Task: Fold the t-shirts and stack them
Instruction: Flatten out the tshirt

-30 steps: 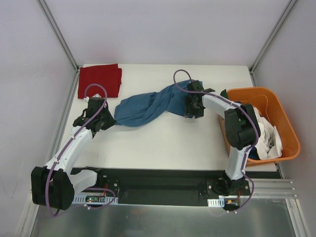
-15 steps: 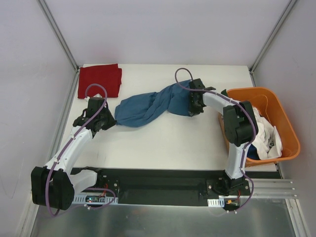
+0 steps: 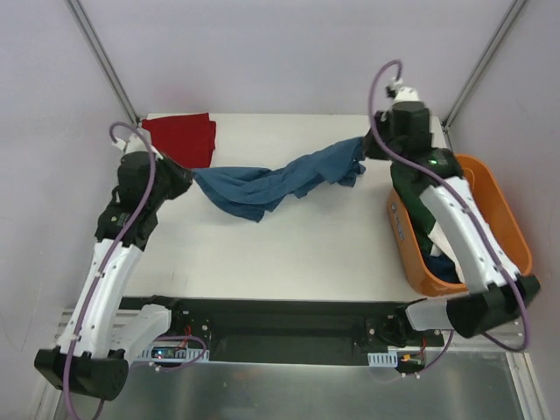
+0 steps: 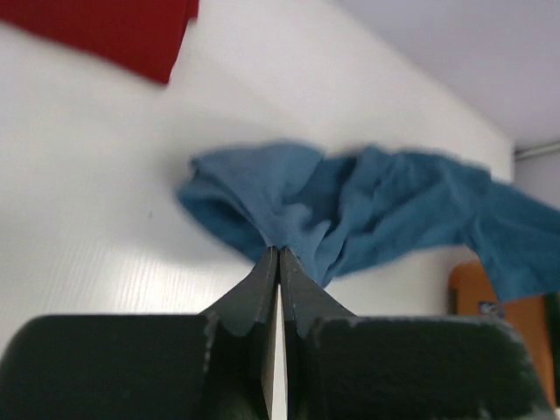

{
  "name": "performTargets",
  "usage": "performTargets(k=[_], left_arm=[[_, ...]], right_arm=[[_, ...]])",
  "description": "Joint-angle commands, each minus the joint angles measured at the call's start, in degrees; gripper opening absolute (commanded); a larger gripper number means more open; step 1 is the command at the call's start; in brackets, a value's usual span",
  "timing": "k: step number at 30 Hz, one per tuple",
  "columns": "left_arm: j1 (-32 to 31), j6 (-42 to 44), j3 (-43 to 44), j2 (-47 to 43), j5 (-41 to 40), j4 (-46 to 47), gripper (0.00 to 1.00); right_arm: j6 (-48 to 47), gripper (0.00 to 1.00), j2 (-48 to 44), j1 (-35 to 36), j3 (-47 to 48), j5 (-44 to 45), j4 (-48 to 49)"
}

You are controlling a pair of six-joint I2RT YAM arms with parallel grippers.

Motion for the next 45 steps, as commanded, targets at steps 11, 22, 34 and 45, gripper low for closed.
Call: performTargets(k=[11,22,34,45], left_arm=[[0.6,11.2,35.1,-16.0,-16.6,0.7,0.00],[0.6,15.3,47.4,-17.9,-9.1,0.5,0.00],[0.6,18.8,32.0,-6.3,-12.6,3.7,0.00],[8.6,14.6,14.5,25.3,-12.0,5.6,0.00]], right_arm=[[-7.1,0.01,-25.6,0.0,32.8,-0.2,-0.1],[-8.1,0.01,-28.5,-0.1,41.3,-6.8,5.3],[-19.0,0.01,-16.5,-0.2,25.7,14.8,11.3],[-9.9,0.01,6.8,-0.2,6.4,9.5,13.3]])
